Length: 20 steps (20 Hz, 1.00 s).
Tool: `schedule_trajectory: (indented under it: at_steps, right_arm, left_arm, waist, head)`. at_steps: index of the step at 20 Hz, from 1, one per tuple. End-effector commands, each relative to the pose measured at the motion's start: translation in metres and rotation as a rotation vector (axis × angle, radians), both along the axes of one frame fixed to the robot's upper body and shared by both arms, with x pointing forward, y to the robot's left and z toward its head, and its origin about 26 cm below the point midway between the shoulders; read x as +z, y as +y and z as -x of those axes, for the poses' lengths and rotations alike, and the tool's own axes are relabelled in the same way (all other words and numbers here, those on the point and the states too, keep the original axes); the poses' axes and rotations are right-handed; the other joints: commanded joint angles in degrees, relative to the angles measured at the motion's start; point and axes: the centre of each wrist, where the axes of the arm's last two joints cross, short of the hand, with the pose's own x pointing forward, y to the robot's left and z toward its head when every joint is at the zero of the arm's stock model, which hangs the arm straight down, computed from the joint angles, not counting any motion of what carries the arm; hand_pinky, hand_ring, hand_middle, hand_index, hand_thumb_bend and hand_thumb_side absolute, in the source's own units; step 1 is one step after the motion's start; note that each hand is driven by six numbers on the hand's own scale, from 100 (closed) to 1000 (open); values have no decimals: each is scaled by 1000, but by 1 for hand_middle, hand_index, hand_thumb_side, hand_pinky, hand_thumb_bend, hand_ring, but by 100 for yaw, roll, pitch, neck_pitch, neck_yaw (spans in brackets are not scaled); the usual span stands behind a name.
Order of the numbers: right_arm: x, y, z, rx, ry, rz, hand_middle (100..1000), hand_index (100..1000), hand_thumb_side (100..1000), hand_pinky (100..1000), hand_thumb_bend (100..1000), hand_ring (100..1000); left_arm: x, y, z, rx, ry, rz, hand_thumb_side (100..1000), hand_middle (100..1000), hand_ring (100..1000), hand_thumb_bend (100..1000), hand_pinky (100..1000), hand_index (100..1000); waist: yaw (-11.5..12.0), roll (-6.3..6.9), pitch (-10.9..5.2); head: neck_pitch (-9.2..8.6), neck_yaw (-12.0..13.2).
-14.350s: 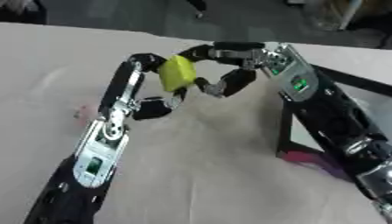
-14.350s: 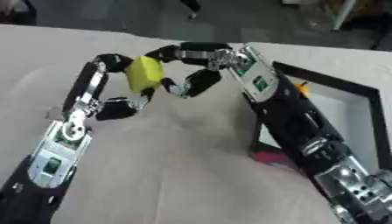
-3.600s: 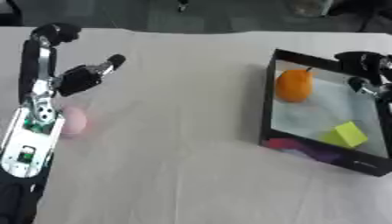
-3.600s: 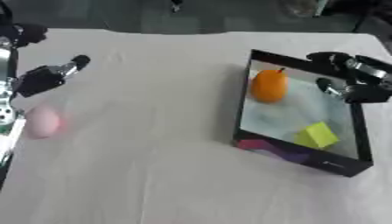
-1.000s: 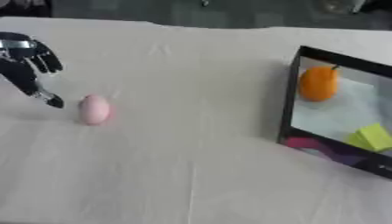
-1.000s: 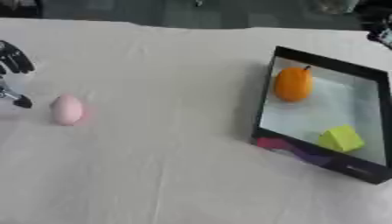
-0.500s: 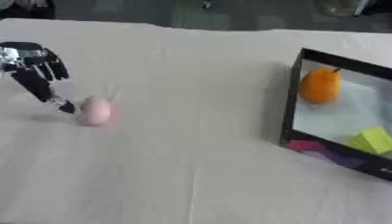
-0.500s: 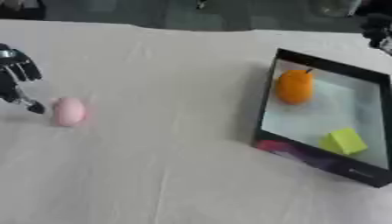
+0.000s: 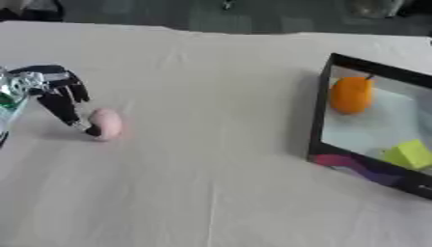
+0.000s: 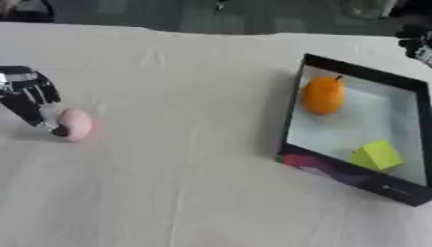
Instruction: Pick up the objects with one hand, pass them to the other hand, and then place them into the box on the other side of the table.
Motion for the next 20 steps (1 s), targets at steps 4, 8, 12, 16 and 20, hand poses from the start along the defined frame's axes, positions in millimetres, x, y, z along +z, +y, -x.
schedule_trajectory:
  at_steps: [4,8,12,16,20]
  right_arm:
    - [12,-5,2,-17,-25,19,947,1000,759,1000,100,1000]
    - [9,-5,2,-21,-17,15,946,1000,770,1000,100,1000]
    - [7,-6,3,-27,-14,17,946,1000,773,1000,100,1000]
    - [6,-7,3,-33,-9,21,945,1000,787,1000,100,1000]
    - [3,-8,4,-39,-4,23,941,1000,795,1000,100,1000]
  left_arm:
    - [4,-1,0,7,-12,-24,235,656,732,800,770,704]
    - [-2,-6,0,2,-13,-38,219,647,721,744,766,683]
    - [-4,-7,1,2,-11,-15,186,632,710,612,771,660]
    - [3,-7,8,-18,-17,41,127,615,696,406,780,651]
    - [9,-8,17,-39,0,87,100,611,694,298,784,632]
  waist:
    - [-12,60,-186]
    - [-15,55,-182]
    - [-16,53,-183]
    - [-8,55,-180]
    - [-10,60,-172]
  head:
    - [-59,23]
    - [-60,42]
    - [-54,43]
    - [-42,31]
    - [-37,42]
